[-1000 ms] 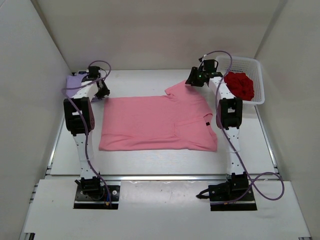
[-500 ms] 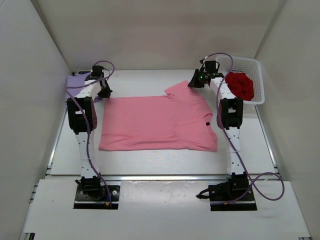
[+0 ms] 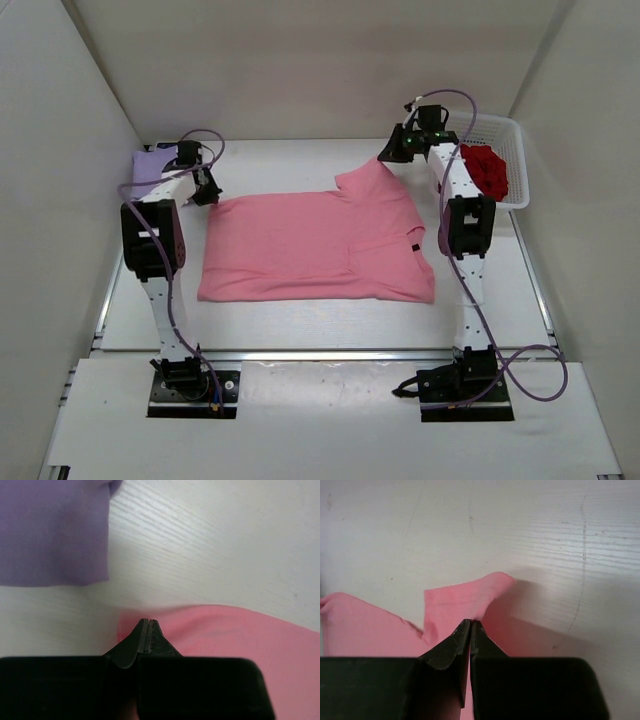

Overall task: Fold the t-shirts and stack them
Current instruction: Grap the side of the flattened tshirt furthest away from the robot with both arms

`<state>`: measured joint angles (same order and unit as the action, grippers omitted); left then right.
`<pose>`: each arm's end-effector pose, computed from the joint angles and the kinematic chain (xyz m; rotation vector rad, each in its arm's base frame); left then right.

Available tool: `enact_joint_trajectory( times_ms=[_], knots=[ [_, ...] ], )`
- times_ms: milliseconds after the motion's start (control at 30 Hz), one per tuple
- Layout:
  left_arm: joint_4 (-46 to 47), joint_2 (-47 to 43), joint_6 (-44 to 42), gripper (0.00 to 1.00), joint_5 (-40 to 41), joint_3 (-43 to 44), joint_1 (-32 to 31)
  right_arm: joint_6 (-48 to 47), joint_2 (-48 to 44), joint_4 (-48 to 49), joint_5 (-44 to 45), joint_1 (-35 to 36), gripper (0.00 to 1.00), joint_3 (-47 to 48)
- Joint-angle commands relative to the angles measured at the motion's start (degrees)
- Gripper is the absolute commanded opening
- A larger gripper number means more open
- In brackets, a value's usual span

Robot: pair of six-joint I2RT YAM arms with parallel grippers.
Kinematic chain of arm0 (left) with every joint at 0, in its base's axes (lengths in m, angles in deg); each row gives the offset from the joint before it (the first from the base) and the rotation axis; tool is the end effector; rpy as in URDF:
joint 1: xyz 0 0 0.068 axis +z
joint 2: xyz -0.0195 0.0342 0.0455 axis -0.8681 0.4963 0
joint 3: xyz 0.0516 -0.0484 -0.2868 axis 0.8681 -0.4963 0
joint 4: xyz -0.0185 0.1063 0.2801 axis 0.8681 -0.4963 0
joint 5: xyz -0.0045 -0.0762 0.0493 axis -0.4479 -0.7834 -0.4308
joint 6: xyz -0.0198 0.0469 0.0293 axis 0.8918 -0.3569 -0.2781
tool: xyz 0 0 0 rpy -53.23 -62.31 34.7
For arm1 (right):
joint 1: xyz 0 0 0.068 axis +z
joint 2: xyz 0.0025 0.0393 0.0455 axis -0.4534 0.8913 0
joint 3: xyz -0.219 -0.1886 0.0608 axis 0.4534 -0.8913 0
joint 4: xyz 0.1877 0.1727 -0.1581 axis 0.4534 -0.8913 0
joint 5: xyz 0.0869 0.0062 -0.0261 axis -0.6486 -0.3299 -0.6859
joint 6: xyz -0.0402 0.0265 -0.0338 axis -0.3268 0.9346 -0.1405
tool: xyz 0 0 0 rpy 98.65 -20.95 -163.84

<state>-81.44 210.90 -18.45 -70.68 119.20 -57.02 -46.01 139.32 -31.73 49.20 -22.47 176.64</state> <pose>0.5204 0.0303 0.1614 -0.5740 2.5141 -0.0925 0.6438 0.0718 0.2005 0.0158 2.3022 0.8044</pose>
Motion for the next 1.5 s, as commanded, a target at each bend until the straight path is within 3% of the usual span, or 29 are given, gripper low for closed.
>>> enact_joint_trajectory(
  times_ms=[0, 200, 333, 367, 433, 467, 567, 733, 1033, 1300, 1467],
  knots=[
    [3.64, -6.14, 0.92, 0.00, -2.51, -1.02, 0.56, -3.00, -8.37, -4.07, -0.57, 1.30, 0.00, 2.62],
    [7.24, -11.59, 0.66, 0.00, -3.21, -6.48, 1.08, -8.63, -12.58, -14.97, 4.53, 3.51, 0.00, -0.27],
    [7.68, -11.33, 0.75, 0.02, -2.87, -6.75, 1.26, -9.60, -15.40, -14.55, 6.20, 4.73, 0.00, -2.82],
    [6.03, -9.33, -0.65, 0.07, -1.47, -4.13, 0.56, -9.69, -16.27, -12.19, 6.47, 4.91, 0.00, -4.13],
    [1.37, -4.93, -1.45, 0.36, 1.89, 1.57, 0.03, -8.99, -15.58, -9.89, 6.21, 4.48, 0.00, -4.16],
    [-0.82, -2.30, -0.84, 0.46, 0.67, 4.65, 0.46, -8.29, -14.10, -10.66, 4.72, 4.30, 0.00, -2.23],
    [-3.38, 2.20, -1.10, 0.58, 2.76, 10.11, -0.15, -8.20, -12.33, -10.06, 4.01, 2.89, 0.00, -1.15],
    [-7.69, 7.91, -2.07, 0.50, 4.61, 16.46, -0.07, -8.37, -10.84, -9.53, 2.78, 2.62, 0.00, -0.54],
    [-7.69, 6.87, -3.91, 0.47, 6.63, 13.30, -1.20, -7.41, -9.16, -8.91, 1.46, 1.75, 0.00, 0.25],
    [-5.76, 4.05, -3.83, 0.55, 8.56, 10.84, -0.50, -7.40, -7.49, -8.12, -0.03, 1.22, 0.00, 0.95],
    [-5.76, 4.84, -4.62, 0.46, 7.77, 10.57, -1.72, -6.88, -6.88, -8.38, -0.47, 1.22, 0.00, 1.39]
  ],
)
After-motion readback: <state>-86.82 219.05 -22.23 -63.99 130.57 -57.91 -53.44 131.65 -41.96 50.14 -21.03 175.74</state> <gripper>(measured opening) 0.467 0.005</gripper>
